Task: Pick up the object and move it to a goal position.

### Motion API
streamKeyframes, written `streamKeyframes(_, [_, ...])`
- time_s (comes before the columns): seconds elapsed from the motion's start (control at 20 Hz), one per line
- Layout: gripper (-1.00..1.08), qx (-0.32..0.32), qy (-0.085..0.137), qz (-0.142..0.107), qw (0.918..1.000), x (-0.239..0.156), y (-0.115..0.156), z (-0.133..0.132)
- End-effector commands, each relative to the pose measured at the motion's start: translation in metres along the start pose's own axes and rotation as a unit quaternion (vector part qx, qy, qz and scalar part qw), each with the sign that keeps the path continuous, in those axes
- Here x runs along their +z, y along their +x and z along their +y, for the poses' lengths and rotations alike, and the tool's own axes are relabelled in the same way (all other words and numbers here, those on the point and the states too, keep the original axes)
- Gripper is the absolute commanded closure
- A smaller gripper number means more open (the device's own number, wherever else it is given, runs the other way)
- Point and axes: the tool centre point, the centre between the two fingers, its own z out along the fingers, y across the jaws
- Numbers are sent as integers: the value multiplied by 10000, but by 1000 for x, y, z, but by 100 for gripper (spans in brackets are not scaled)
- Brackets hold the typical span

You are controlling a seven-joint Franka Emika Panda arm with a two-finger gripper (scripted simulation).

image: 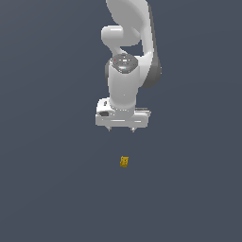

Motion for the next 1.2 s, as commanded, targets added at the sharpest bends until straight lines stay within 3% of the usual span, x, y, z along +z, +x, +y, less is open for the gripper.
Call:
streamKeyframes(0.0, [-92, 0, 0, 0, 10000, 0, 0, 0])
streamKeyframes(0.7, [-92, -128, 37, -2, 9999, -1, 1, -6])
streamKeyframes(1.15, [-92, 87, 55, -25, 9999, 21, 20, -10])
